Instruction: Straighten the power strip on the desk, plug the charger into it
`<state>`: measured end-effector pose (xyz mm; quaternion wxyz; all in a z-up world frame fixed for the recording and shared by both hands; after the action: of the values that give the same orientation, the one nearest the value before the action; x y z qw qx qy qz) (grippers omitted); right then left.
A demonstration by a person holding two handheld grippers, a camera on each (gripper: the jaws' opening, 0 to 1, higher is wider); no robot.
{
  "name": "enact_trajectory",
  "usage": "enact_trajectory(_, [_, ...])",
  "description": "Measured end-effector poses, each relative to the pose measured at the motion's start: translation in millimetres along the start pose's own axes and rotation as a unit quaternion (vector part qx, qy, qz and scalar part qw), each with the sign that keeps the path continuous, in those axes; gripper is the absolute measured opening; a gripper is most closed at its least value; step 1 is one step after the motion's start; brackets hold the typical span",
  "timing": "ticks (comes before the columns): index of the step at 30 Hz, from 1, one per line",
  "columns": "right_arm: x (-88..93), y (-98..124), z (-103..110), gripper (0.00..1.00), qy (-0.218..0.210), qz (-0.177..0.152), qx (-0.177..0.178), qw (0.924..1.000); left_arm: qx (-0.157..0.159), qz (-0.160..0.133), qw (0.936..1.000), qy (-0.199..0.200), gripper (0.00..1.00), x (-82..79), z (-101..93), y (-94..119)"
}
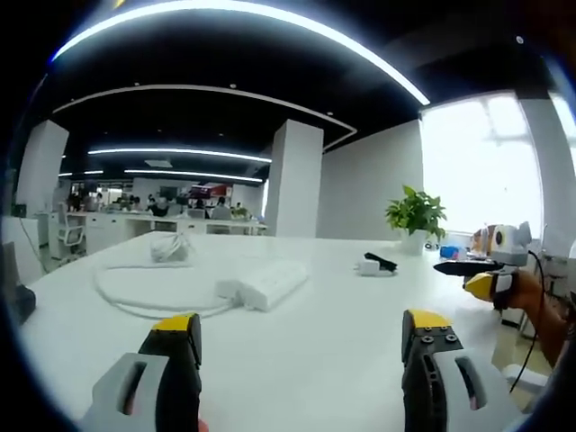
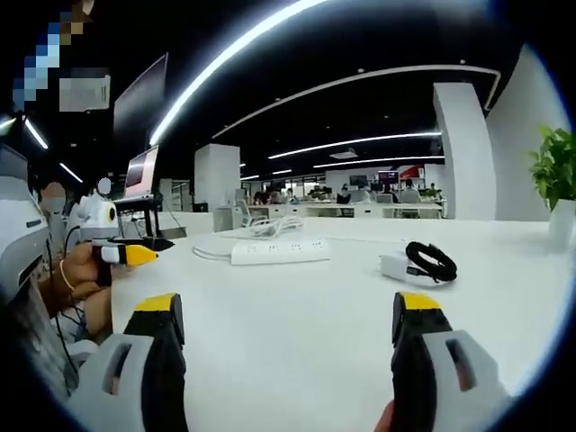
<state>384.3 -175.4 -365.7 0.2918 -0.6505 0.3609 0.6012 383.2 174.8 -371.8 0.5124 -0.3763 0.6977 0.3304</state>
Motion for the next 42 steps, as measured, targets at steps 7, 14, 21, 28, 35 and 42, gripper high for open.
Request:
enact_trajectory(7, [0.7, -17.6, -7.2, 0.96, -0.008, -0.005, -0.012, 0.9999, 0.006, -0.008, 0.9999, -0.013, 0.94, -7.6, 0.7, -12.6])
enact_trajectory(14, [-2.0, -34.7, -13.3, 0.97, -0.016, -0.023, -0.011, 0.9996, 0.0, -0.013, 0.9998, -0.015, 0.94, -12.5, 9.0, -23.7])
enact_trajectory(21, [-7.5, -49.0, -21.3, 0.97, -0.027, -0.029, -0.022, 0.999, -0.006, -0.012, 0.9998, -0.014, 0.94, -14.5, 16.1, -30.1])
enact_trajectory(28, [-12.0, -63.7, -25.1, 0.97, -0.014, -0.044, -0.023, 0.9987, -0.006, -0.013, 0.9998, -0.013, 0.94, -13.8, 20.7, -40.6])
enact_trajectory(35, [-14.8, -76.9, -25.9, 0.97, -0.003, -0.046, -0.032, 0.9984, -0.003, -0.004, 0.9996, -0.026, 0.94, -14.1, 22.4, -53.7])
enact_trajectory(42, [-21.2, -84.7, -23.2, 0.96, -0.006, -0.045, -0.043, 0.9981, -0.007, -0.003, 0.9996, -0.027, 0.94, -17.1, 28.1, -60.0])
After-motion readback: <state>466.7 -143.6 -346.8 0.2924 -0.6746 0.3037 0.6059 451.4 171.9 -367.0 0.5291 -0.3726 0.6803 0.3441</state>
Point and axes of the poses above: the point that each gripper's makers call its tool centre point, and the gripper's own axes: y roughly backward along the fingers, z roughly to its left, x roughly out of its underside, the point moved 9 cm from there along y, roughly backward along the fingers, and after that the axes turned 6 degrees about y, right-handed, at the moved point
